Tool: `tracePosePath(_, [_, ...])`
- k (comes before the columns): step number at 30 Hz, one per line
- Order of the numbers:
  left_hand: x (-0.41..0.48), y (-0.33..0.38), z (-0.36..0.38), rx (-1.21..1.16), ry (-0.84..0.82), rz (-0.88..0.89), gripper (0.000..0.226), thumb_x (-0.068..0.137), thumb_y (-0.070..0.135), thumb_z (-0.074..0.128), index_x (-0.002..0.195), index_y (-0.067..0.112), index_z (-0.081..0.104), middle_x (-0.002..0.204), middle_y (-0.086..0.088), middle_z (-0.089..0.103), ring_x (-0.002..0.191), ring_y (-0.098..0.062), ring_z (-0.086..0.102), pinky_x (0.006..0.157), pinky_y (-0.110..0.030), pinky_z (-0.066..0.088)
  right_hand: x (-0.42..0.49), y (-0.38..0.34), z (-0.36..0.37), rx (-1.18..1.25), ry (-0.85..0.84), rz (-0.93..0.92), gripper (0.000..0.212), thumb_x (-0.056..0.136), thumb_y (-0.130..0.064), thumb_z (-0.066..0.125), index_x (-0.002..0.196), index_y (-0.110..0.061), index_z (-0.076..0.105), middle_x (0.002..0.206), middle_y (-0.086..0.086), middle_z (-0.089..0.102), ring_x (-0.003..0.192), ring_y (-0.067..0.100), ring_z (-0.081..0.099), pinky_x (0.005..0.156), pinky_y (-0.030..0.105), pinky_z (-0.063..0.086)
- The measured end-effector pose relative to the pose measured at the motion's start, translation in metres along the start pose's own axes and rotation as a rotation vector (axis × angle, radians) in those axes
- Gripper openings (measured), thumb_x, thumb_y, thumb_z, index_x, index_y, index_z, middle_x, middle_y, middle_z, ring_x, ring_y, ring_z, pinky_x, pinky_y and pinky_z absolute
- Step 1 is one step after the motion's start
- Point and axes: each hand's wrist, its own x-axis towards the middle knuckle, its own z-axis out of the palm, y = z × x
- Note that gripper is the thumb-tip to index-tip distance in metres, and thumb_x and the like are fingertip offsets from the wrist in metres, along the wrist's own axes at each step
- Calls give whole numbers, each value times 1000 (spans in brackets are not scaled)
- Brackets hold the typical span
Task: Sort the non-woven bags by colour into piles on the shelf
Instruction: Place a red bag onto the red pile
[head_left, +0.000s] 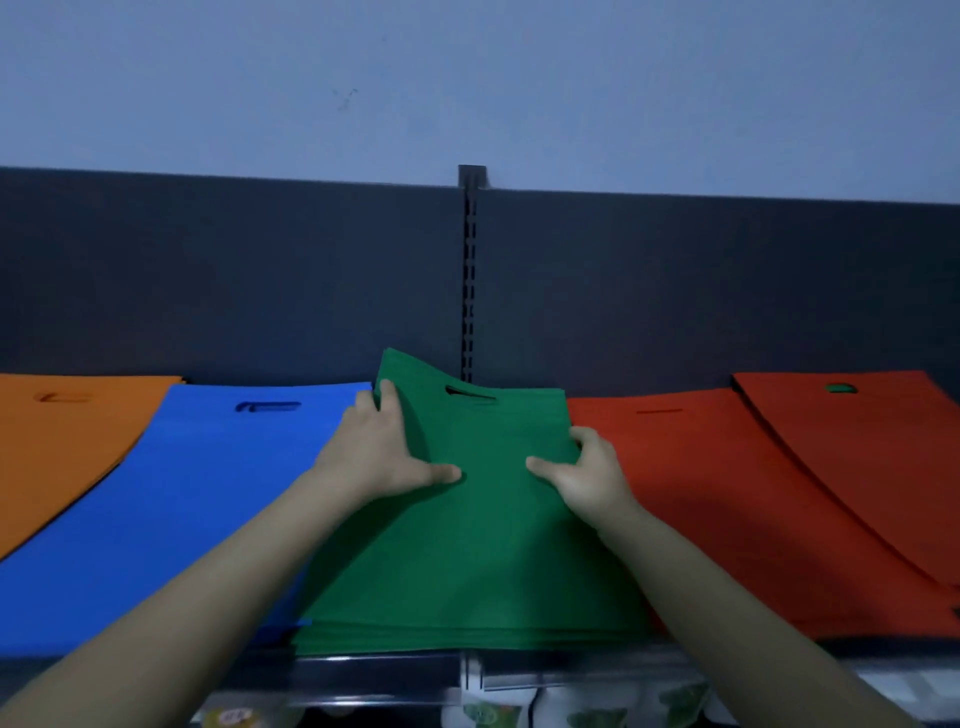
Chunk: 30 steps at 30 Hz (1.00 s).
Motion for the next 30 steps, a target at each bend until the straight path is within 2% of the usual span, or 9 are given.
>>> tracePosePath(2, [-1, -2, 14, 149, -26, -9, 128, 67, 87, 49, 154, 10, -5, 158, -20, 3, 144, -35, 14, 113, -44, 24, -7, 1, 12, -211, -34, -114, 66, 91, -38, 62, 144, -6, 37, 149, 11, 35, 138, 25, 33, 114, 32, 24])
tracePosePath(4, [-1, -2, 28, 251, -102, 3, 116, 73, 90, 30, 155, 14, 1, 161, -17, -8, 147, -34, 5, 116, -47, 16, -10, 5, 19, -403, -94, -158, 66, 95, -45, 52, 146, -8, 35, 155, 12, 29, 145, 23, 21, 120, 39, 8])
tracePosePath(7, [0, 3, 37, 361, -134, 5, 110, 75, 89, 13, 155, 14, 9, 162, -15, -5, 148, -33, 1, 118, -51, 8, -8, 5, 16, -522, -135, -172, 69, 95, -51, 47, 150, -12, 30, 159, 10, 21, 148, 21, 11, 118, 46, -5])
tracePosePath(10, [0, 25, 27, 429, -78, 19, 108, 75, 88, 10, 153, 13, 23, 160, -16, 10, 147, -34, 9, 116, -49, 12, -2, 6, -6, -453, -126, -205, 72, 92, -52, 50, 149, -13, 30, 157, 9, 25, 148, 22, 15, 119, 46, 2])
tracePosePath(15, [-4, 113, 24, 367, 61, 145, 106, 77, 87, 13, 153, 13, 21, 161, -17, 6, 148, -33, 6, 117, -46, 15, 13, 36, -86, -433, 39, -226, 71, 86, -54, 59, 143, -15, 41, 149, 9, 40, 140, 23, 34, 115, 43, 26])
tracePosePath(20, [-13, 227, 52, 369, 137, 256, 103, 80, 84, 14, 154, 12, 16, 161, -18, 9, 148, -33, 8, 118, -46, 15, 15, 85, -194, -550, 133, -110, 76, 87, -55, 57, 146, -14, 34, 147, 12, 41, 136, 28, 38, 113, 39, 30])
tracePosePath(25, [-21, 328, 86, 373, 160, 344, 102, 81, 83, 13, 154, 12, 15, 161, -17, 6, 148, -33, 7, 118, -47, 12, 16, 146, -293, -808, 268, 52, 83, 86, -67, 46, 147, -15, 27, 144, 13, 41, 131, 32, 40, 106, 42, 33])
tracePosePath(28, [-17, 374, 106, 334, 121, 339, 102, 80, 84, 15, 153, 13, 16, 161, -16, 10, 147, -33, 10, 118, -47, 14, 22, 184, -335, -889, 272, 102, 90, 82, -75, 42, 147, -15, 28, 144, 15, 40, 132, 33, 38, 108, 44, 33])
tracePosePath(30, [-13, 398, 119, 314, 80, 297, 103, 80, 85, 16, 153, 12, 18, 159, -16, 17, 145, -34, 19, 115, -46, 18, 25, 205, -356, -885, 217, 142, 95, 79, -80, 38, 148, -15, 27, 149, 18, 33, 137, 35, 31, 111, 46, 29])
